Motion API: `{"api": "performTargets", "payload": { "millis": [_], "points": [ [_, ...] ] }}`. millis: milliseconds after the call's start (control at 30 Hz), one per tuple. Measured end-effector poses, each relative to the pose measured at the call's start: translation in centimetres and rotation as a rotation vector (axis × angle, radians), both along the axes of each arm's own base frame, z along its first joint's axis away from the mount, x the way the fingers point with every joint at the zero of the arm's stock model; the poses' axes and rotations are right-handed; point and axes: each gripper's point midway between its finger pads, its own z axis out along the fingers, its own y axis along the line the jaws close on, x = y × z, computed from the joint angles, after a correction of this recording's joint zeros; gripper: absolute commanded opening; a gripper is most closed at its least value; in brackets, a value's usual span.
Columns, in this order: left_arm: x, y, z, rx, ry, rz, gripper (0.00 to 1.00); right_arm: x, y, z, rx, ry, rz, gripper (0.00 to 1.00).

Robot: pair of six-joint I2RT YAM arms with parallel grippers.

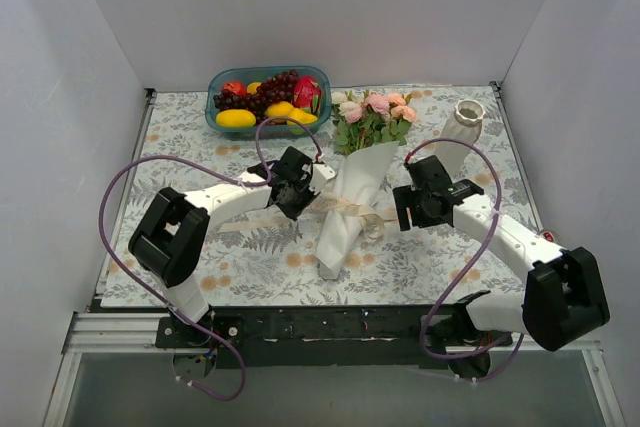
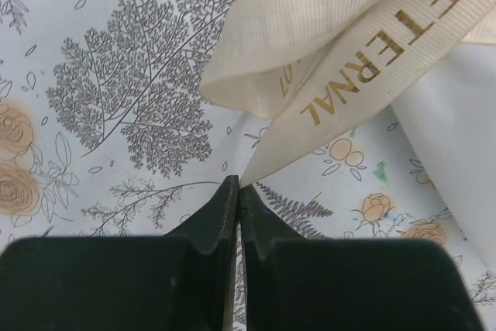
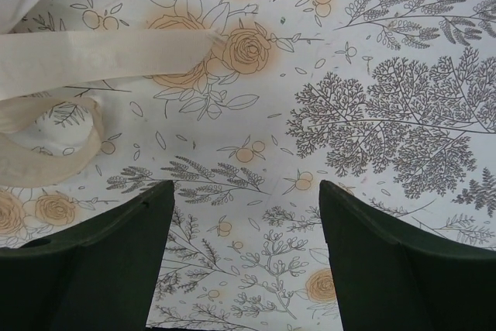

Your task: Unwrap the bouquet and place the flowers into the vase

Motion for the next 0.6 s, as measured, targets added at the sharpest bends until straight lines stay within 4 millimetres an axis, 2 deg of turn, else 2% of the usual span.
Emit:
{"api": "performTargets", "payload": {
  "millis": [267, 433, 600],
  "points": [
    [0.1, 1.5, -0.6, 0.045, -0.033, 0.057, 0.00, 1.5, 1.3, -1.5, -0.135, -0.011, 0.077, 0.86],
    [0.7, 2.0, 0.6, 0.044, -0.072, 0.080, 0.00, 1.9, 3.2, -2.9, -0.186, -0.025, 0.179, 0.87],
    [1.0, 2.4, 1.0, 0.046, -0.088, 0.093, 0.00, 3.7, 5.1, -2.7, -0.155, -0.128, 0.257, 0.87]
  ]
}}
